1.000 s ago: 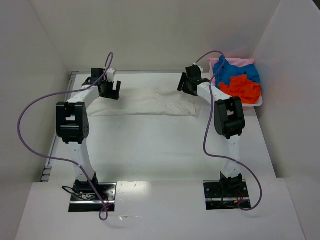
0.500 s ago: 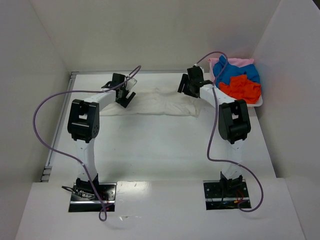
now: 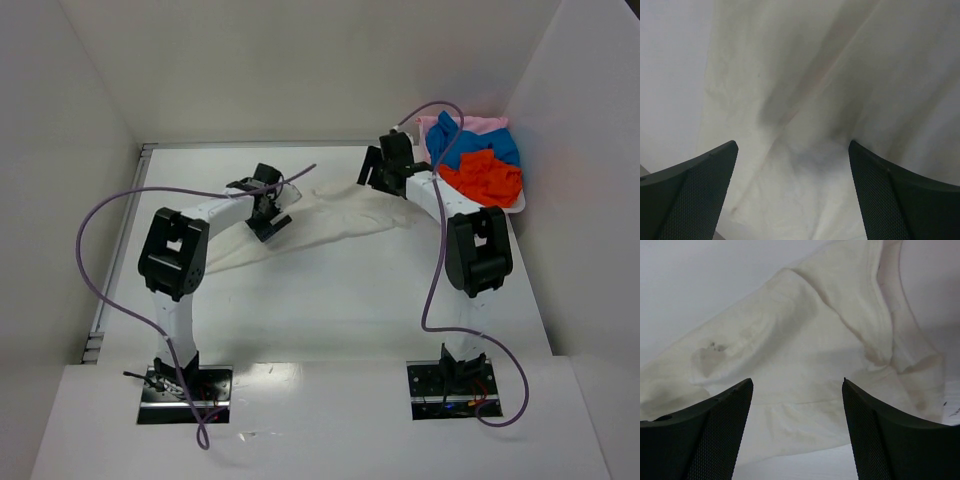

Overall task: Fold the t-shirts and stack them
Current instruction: Rotate the tshirt 90 degrees

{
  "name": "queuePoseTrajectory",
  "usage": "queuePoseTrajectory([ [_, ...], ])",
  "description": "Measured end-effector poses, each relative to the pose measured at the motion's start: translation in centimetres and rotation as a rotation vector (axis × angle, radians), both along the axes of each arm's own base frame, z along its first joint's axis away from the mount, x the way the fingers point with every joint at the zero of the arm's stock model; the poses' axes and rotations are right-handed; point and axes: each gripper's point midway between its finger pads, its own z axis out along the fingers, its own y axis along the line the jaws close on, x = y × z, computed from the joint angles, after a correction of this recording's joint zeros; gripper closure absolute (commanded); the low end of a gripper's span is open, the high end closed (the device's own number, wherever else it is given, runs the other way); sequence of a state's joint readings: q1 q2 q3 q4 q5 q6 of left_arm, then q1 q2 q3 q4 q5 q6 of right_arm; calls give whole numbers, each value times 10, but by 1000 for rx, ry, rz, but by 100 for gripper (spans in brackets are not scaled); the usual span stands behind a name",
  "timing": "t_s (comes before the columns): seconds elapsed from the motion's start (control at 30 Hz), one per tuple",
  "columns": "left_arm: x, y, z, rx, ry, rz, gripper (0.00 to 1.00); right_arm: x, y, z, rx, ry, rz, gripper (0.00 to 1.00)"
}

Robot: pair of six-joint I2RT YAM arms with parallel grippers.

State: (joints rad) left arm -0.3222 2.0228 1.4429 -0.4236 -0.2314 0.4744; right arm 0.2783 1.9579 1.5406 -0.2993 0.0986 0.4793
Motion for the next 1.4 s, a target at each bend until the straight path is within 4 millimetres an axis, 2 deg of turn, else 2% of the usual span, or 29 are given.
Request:
queuePoseTrajectory([
  [0.13,-43,-41,-4,17,111,-78,0,-7,2,-11,6,31,18,22],
  [0.3,-101,-91,-13,-91,259,-92,0,-12,5,-16,21,47,38,22],
  [0.47,-157,-122,-21,-188,384,-55,0,-31,4,-35,23,106,54,22],
  [0.67,-199,-166,-19,-271,469,-63,0,-45,2,-48,21,151,58,22],
  [0.77,-208,-177,-17,-305,486,-40,0,-46,4,-49,20,154,63,22],
  [0.9,-208,-186,-16,-371,497,37,0,-48,8,-55,11,165,66,22],
  [1.13,-201,-196,-12,-459,490,155,0,-50,18,-89,-12,237,73,22],
  [1.27,-191,-193,-8,-526,502,220,0,-36,21,-89,-12,235,64,22],
  [1.4,-174,-180,-4,-560,476,280,0,-17,27,-91,-16,232,59,22],
])
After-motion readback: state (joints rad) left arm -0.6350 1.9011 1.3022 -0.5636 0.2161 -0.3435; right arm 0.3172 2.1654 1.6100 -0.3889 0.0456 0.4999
